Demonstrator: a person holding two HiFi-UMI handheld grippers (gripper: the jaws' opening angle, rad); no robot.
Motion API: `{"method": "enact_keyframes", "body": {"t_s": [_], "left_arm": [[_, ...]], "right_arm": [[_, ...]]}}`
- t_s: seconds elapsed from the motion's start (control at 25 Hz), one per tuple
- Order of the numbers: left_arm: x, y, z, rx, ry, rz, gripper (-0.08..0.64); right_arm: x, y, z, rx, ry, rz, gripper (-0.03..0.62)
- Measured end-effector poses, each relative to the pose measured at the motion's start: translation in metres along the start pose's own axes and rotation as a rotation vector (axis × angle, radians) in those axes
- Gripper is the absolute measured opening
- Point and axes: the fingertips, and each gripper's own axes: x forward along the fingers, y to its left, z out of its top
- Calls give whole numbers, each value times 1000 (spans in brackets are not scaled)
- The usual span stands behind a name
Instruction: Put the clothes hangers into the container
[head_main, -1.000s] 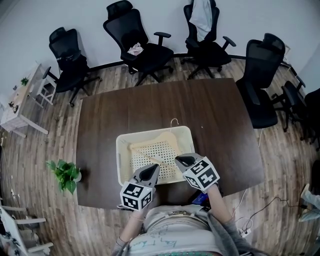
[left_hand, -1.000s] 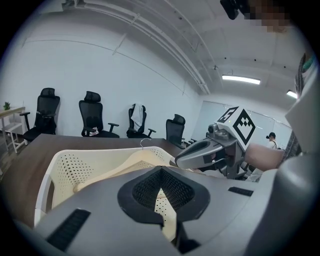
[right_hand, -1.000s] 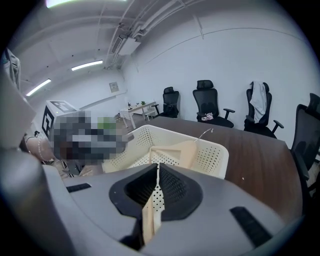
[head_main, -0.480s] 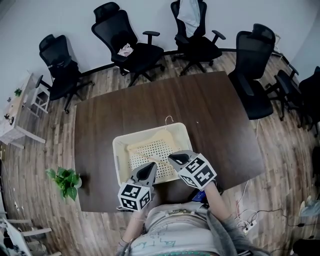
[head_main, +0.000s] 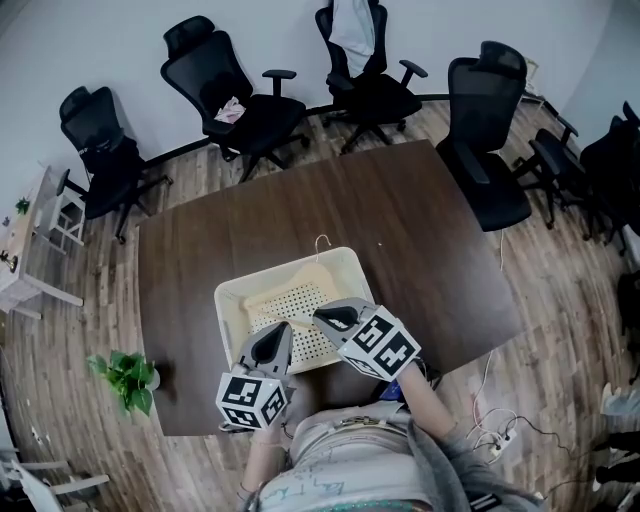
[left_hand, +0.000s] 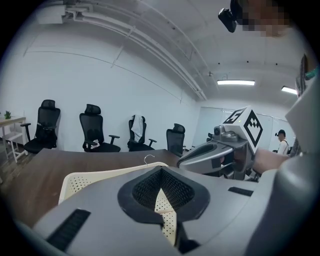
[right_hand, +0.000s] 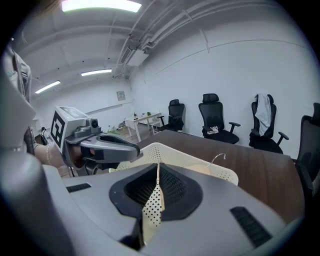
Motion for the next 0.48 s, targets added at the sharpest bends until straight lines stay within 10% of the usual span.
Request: {"method": "enact_keyframes", "body": {"t_s": [0.48], "left_arm": [[-9, -9, 38, 16, -84, -15, 11]], "right_arm": [[-22, 7, 38, -23, -121, -15, 28]]}}
